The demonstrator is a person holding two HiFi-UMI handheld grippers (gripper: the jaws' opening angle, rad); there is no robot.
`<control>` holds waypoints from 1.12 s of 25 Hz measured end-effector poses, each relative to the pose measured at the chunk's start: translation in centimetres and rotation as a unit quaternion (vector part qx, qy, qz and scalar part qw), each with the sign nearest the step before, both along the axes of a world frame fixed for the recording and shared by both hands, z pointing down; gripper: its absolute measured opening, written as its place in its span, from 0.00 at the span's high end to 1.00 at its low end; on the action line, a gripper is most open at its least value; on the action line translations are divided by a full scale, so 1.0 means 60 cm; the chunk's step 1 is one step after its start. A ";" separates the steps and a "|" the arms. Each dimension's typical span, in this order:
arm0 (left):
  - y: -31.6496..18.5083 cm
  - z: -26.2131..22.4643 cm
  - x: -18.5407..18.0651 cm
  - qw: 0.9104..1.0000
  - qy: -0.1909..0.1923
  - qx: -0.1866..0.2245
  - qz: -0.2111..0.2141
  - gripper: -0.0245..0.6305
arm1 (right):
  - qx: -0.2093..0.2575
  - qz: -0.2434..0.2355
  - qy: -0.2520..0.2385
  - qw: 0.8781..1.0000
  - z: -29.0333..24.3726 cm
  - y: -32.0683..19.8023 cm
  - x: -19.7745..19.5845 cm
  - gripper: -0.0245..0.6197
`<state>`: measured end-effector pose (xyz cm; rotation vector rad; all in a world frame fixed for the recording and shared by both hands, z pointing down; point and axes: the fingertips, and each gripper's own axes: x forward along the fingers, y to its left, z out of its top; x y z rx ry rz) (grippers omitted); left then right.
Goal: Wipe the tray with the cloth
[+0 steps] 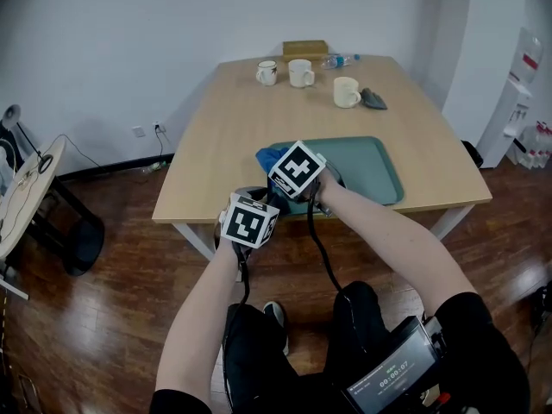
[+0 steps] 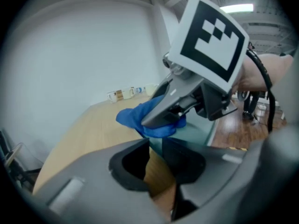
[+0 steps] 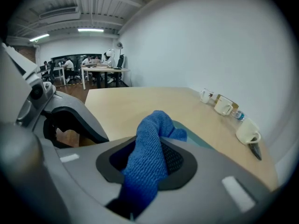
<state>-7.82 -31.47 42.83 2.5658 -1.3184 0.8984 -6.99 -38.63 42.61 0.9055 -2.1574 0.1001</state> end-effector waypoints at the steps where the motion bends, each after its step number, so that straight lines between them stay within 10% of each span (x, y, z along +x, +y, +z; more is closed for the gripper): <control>1: -0.001 0.000 -0.001 1.000 0.000 0.000 0.000 0.83 | -0.003 0.005 -0.006 1.000 -0.002 -0.001 0.010 0.78; 22: 0.005 0.000 -0.004 1.000 0.000 0.004 0.002 0.83 | 0.012 0.208 0.022 0.978 -0.013 0.007 0.446 0.79; 28: 0.004 -0.003 -0.001 1.000 0.001 0.006 0.002 0.83 | -0.002 0.197 -0.004 0.980 0.000 0.015 0.415 0.79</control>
